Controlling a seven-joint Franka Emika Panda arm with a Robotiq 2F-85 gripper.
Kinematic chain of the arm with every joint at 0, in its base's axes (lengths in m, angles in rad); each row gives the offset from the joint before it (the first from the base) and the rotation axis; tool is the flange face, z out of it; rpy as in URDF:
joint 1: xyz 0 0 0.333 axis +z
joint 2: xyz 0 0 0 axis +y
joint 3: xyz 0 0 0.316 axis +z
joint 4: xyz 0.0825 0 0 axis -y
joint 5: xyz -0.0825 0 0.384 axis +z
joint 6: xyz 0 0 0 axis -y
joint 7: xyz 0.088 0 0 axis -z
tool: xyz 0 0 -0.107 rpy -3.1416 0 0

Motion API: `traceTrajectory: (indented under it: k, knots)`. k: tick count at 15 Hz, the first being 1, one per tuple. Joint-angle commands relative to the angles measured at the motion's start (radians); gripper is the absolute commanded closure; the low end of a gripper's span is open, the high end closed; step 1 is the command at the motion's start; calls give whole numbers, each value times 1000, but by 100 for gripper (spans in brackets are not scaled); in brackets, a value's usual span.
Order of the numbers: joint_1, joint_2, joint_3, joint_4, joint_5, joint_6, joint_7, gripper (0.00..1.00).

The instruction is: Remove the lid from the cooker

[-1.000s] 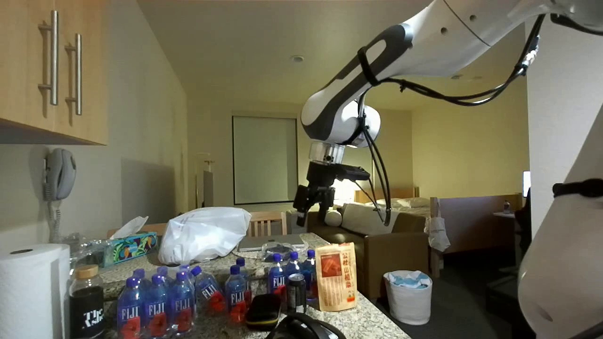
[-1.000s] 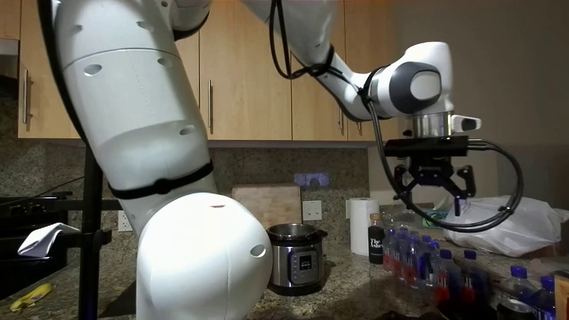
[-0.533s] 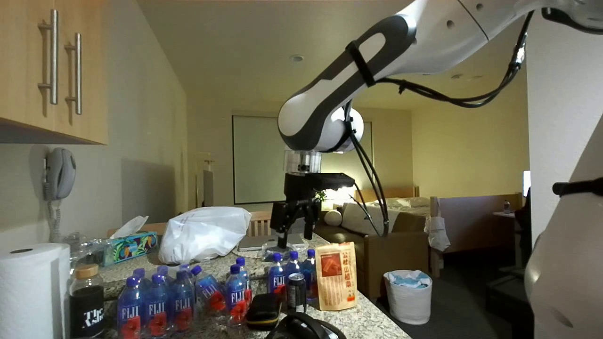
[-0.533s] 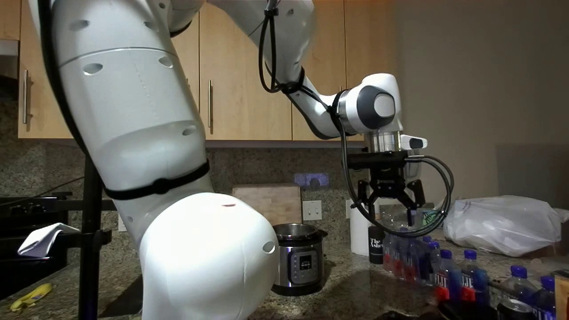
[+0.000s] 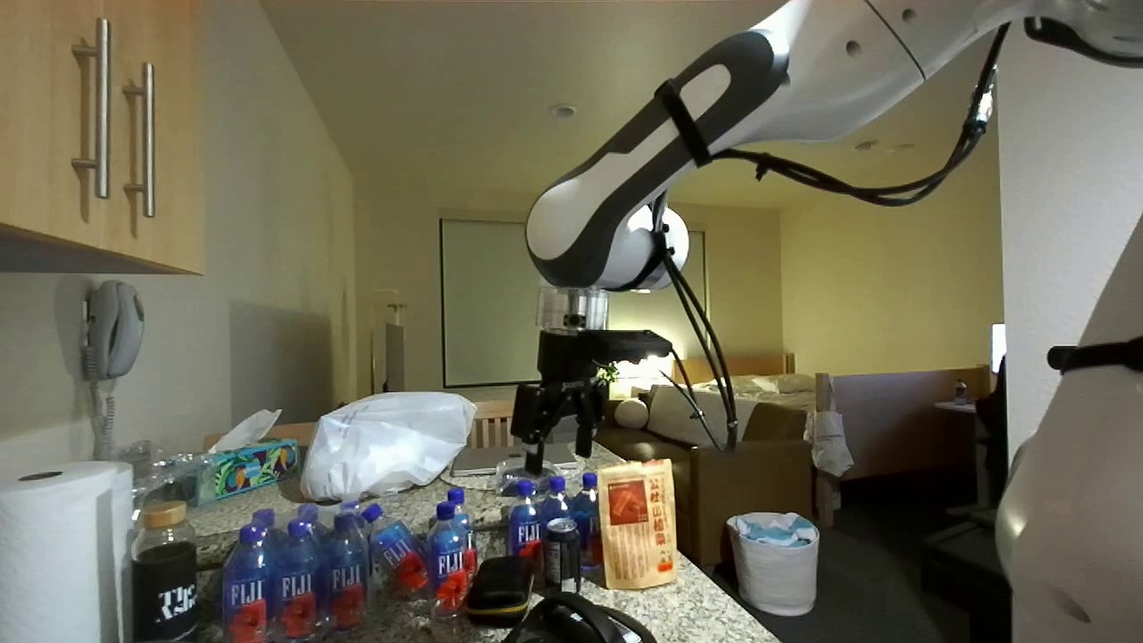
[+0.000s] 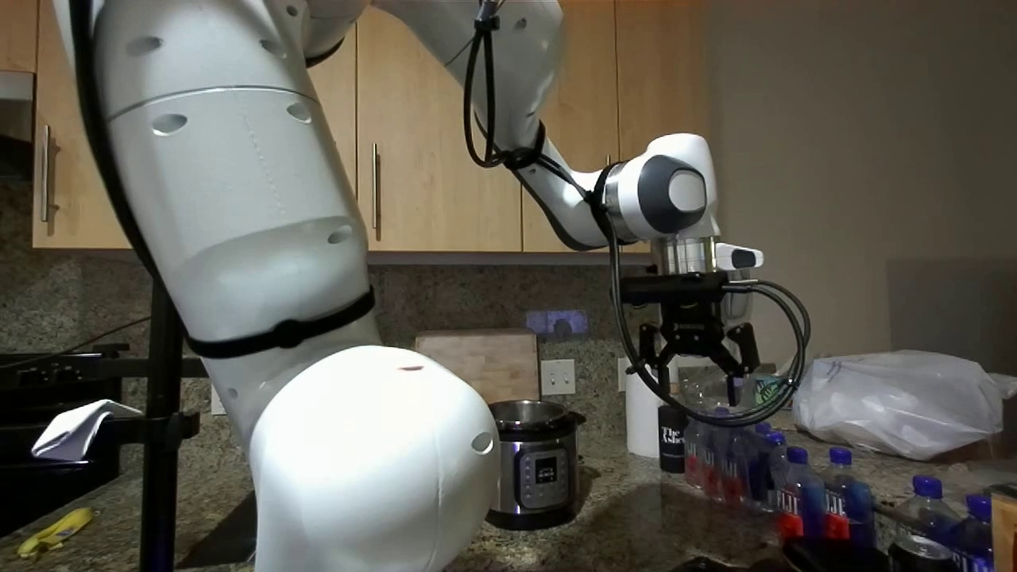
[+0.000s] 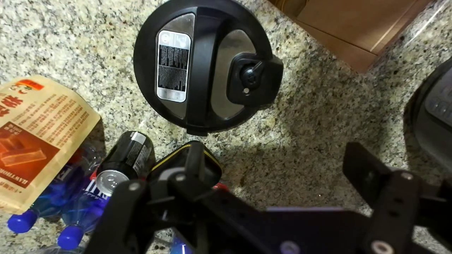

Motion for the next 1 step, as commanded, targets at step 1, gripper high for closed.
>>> traceTrajectory:
  k: [1]
  knots:
    - [12, 0, -11, 2, -5, -2, 5, 0]
